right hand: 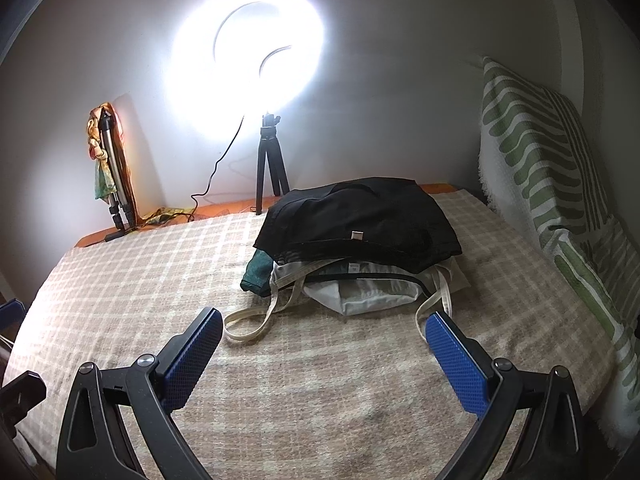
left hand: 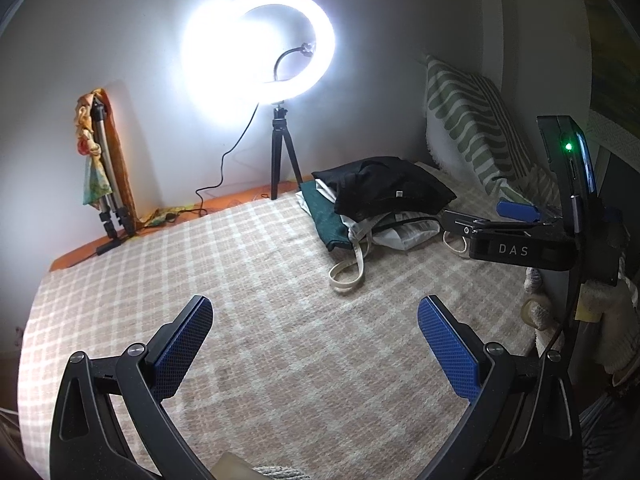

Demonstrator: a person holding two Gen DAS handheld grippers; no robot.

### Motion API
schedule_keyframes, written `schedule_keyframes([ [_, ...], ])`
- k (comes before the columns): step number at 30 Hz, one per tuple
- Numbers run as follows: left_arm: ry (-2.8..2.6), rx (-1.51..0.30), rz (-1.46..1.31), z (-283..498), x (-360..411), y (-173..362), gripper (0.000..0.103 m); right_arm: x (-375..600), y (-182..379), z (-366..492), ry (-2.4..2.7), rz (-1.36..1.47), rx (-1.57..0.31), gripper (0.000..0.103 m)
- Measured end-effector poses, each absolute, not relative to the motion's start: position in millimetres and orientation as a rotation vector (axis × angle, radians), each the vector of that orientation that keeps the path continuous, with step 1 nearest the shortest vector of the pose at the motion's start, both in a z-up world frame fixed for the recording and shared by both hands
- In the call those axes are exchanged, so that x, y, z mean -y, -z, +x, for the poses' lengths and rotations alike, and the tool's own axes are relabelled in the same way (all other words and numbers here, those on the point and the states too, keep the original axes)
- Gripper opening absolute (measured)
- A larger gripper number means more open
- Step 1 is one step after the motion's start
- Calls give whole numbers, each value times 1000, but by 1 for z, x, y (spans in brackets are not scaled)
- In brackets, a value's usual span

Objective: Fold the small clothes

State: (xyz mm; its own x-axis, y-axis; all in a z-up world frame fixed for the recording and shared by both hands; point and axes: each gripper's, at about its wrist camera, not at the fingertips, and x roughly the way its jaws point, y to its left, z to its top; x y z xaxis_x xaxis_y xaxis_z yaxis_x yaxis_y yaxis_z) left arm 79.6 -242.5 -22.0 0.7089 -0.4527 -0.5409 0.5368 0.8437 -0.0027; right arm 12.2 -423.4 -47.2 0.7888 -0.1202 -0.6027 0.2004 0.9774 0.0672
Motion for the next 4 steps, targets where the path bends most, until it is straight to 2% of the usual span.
schedule_keyframes([
  [4, 549, -558, 161, 80, 241, 22, 102, 422, 47, 13, 171, 132, -640, 103],
])
